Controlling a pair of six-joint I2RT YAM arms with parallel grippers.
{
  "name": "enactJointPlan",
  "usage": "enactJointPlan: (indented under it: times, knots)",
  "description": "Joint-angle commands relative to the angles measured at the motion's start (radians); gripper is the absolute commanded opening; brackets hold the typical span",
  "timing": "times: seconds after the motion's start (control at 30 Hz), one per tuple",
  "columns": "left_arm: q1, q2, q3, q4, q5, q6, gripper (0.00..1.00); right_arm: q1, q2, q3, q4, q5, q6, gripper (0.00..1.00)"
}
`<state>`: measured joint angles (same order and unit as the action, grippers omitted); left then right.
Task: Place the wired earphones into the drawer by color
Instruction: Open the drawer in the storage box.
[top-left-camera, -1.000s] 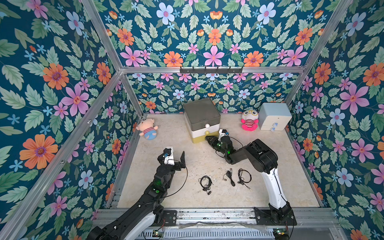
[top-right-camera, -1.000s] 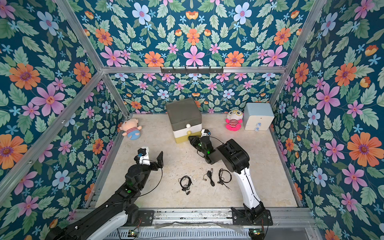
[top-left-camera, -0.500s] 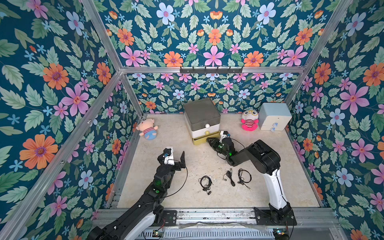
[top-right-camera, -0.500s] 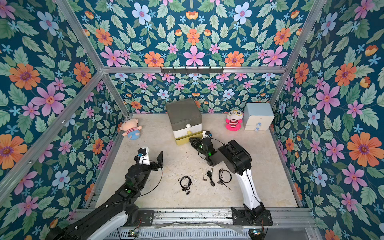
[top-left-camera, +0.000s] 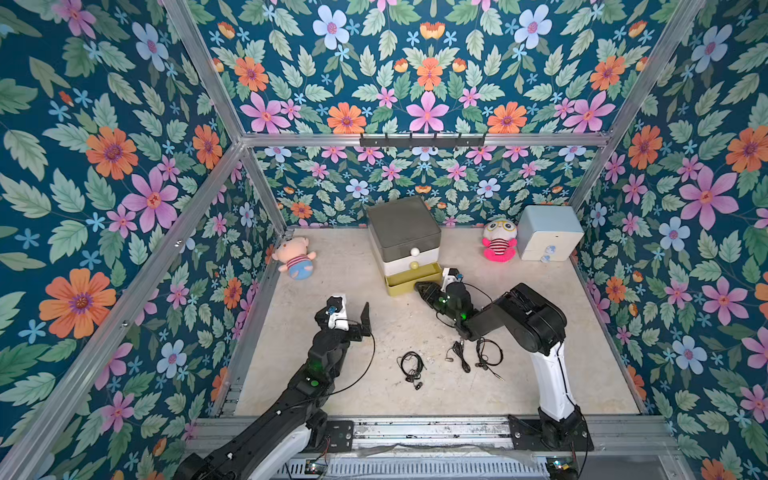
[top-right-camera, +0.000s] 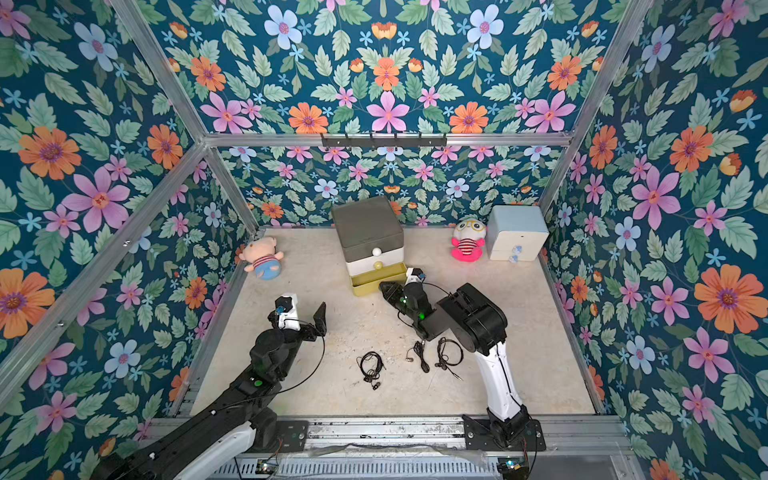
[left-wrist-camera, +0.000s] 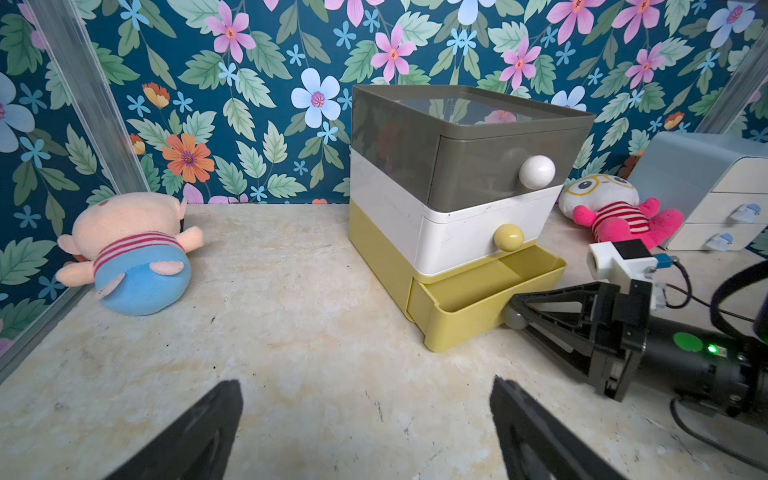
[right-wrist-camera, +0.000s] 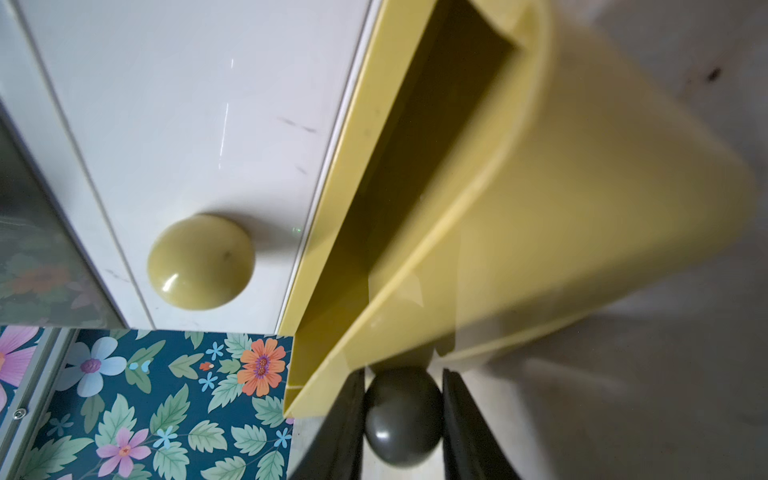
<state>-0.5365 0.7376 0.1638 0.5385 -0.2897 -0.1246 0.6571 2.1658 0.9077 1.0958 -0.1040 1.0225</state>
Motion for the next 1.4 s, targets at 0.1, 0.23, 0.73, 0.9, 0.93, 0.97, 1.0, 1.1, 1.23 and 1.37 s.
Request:
enactJointPlan:
  times: [0.1, 0.23, 0.73, 0.9, 0.93, 0.97, 1.0, 1.1, 1.23, 1.37]
  knots:
    - [0.001, -0.004, 0.003, 0.015, -0.004, 0.003, 0.99, 0.006, -0.043, -0.056, 0.020, 0.008, -0.005, 0.26]
    - [0.001, -0.008, 0.003, 0.014, -0.002, 0.002, 0.99, 0.012, -0.068, -0.093, 0.018, 0.010, -0.009, 0.26]
    - [0.001, -0.006, 0.002, 0.012, 0.000, -0.004, 0.99, 0.042, -0.138, -0.236, 0.050, 0.022, -0.005, 0.26]
    - [0.001, -0.008, 0.002, 0.012, 0.000, -0.004, 0.99, 0.049, -0.157, -0.266, 0.058, 0.024, -0.003, 0.26]
    - [0.001, -0.007, 0.002, 0.012, -0.001, -0.004, 0.99, 0.049, -0.160, -0.269, 0.058, 0.025, -0.002, 0.26]
    - [0.001, -0.007, 0.002, 0.012, -0.001, -0.004, 0.99, 0.051, -0.164, -0.274, 0.057, 0.026, -0.002, 0.26]
    - [0.001, -0.007, 0.002, 0.012, -0.002, -0.004, 0.99, 0.052, -0.167, -0.278, 0.058, 0.026, -0.002, 0.26]
    - [0.001, -0.008, 0.002, 0.012, 0.000, -0.004, 0.99, 0.054, -0.173, -0.288, 0.058, 0.028, 0.000, 0.26]
    - [0.000, -0.008, 0.002, 0.011, -0.001, -0.005, 0.99, 0.060, -0.180, -0.298, 0.060, 0.031, 0.002, 0.26]
    - [0.001, -0.009, 0.002, 0.011, -0.003, -0.006, 0.99, 0.064, -0.186, -0.303, 0.061, 0.033, 0.003, 0.26]
